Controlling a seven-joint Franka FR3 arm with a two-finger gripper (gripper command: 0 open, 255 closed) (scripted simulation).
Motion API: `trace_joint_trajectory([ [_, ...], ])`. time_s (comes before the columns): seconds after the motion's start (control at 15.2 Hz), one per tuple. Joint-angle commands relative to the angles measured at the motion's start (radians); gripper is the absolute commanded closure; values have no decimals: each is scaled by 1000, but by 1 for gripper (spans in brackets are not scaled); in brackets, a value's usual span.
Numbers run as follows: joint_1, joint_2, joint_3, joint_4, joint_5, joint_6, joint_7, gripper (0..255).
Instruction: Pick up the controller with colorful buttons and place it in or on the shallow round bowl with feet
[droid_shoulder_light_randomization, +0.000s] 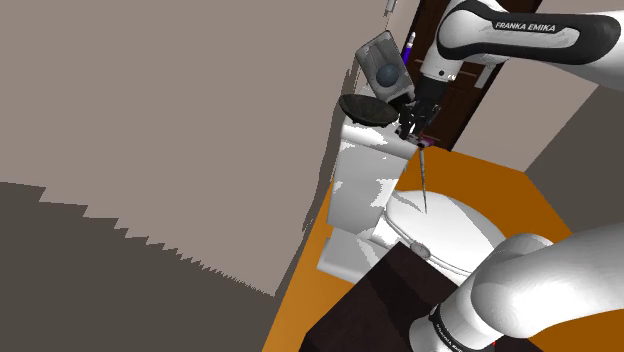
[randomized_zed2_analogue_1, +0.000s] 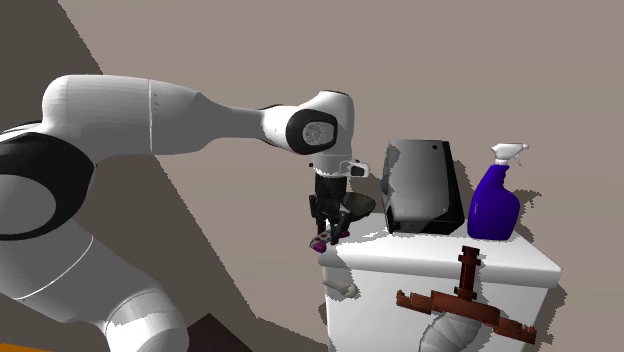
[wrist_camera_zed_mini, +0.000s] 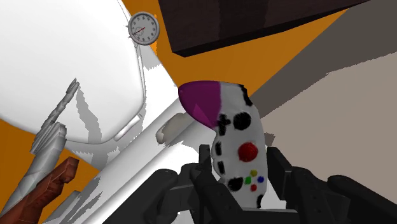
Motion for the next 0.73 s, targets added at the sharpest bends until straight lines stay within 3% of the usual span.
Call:
trace_joint_trajectory([
  [0.0,0,0,0,0,0,0,0,255],
  [0.66,5,18,7,122,8,-105,-3,255],
])
